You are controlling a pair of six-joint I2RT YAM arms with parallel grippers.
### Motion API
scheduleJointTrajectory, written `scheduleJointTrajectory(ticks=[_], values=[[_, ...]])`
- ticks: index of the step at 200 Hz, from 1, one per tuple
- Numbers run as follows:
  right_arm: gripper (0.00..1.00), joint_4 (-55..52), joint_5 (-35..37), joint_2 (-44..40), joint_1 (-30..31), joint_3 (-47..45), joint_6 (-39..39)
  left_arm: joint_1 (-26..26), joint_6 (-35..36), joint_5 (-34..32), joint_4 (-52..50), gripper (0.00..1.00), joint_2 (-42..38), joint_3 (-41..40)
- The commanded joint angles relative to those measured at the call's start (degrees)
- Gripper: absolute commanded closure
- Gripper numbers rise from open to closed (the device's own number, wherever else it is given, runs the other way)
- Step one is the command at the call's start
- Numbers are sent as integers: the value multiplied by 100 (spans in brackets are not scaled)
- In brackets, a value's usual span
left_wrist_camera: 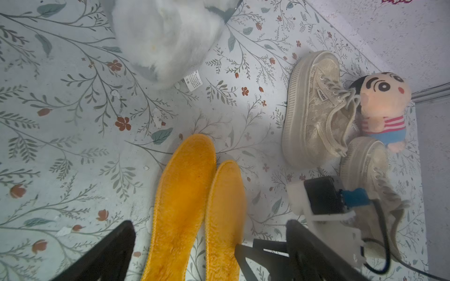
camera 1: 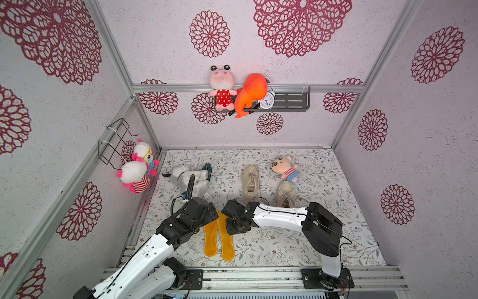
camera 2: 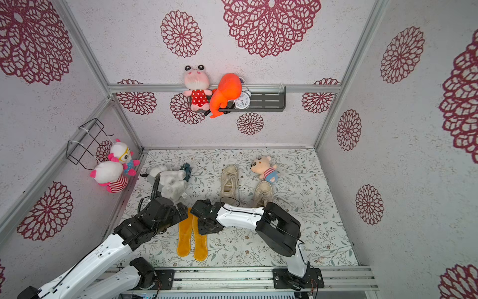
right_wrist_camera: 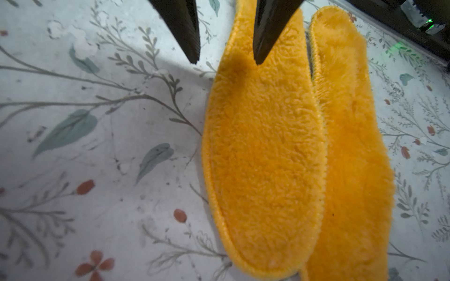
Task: Remove the insole from the shoe
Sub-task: Place the insole at the center of the board.
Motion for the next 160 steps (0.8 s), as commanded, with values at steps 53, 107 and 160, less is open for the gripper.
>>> scheduleJointTrajectory(ticks=[53, 107, 160], values=[[78, 648, -446, 172, -33, -243, 322, 119, -98, 49, 109, 0, -61, -72], [100, 978, -124, -267, -204, -793, 942, 139, -107, -18, 110, 0, -67, -88], [100, 1201, 139, -578, -272, -1024, 1241, 149, -98, -18, 144, 0, 0, -77]])
